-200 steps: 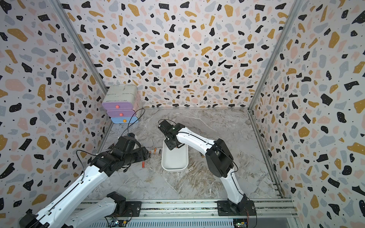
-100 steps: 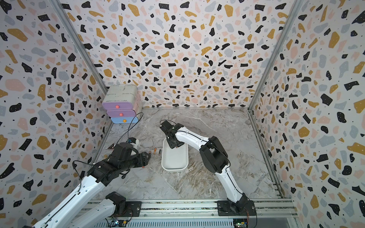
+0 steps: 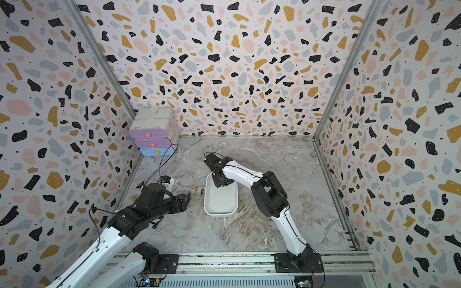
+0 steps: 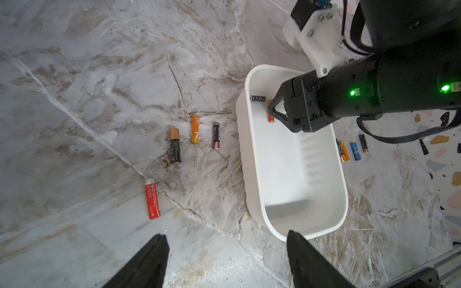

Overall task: Take the batteries out of the storage box
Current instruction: Pick up the battery from the storage box.

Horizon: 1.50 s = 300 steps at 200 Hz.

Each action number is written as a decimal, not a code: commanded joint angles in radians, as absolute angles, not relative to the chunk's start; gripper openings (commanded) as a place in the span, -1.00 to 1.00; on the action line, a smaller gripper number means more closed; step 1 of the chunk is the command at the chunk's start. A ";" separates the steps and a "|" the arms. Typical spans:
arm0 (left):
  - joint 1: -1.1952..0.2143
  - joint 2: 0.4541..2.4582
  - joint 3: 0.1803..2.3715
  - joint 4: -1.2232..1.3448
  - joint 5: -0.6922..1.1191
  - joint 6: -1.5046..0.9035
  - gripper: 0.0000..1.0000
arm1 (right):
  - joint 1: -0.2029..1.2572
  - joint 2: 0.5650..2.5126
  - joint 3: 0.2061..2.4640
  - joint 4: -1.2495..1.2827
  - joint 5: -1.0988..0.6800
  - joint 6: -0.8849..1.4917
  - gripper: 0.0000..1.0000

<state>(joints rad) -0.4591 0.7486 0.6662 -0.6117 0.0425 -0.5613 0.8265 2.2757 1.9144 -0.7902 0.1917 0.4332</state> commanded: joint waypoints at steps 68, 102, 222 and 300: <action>-0.456 0.720 0.679 -0.576 0.130 -0.536 0.60 | 0.828 2.342 1.958 -0.823 0.247 0.484 -0.01; -0.456 0.683 0.662 -0.593 0.115 -0.560 0.61 | 0.828 2.376 1.974 -0.826 0.230 0.474 -0.25; -0.456 0.695 0.681 -0.604 0.077 -0.571 0.67 | 0.827 2.234 1.914 -0.830 0.146 0.444 -1.00; -0.456 0.737 0.678 -0.553 0.080 -0.580 0.68 | 0.787 1.753 1.596 -0.832 0.040 0.444 -1.00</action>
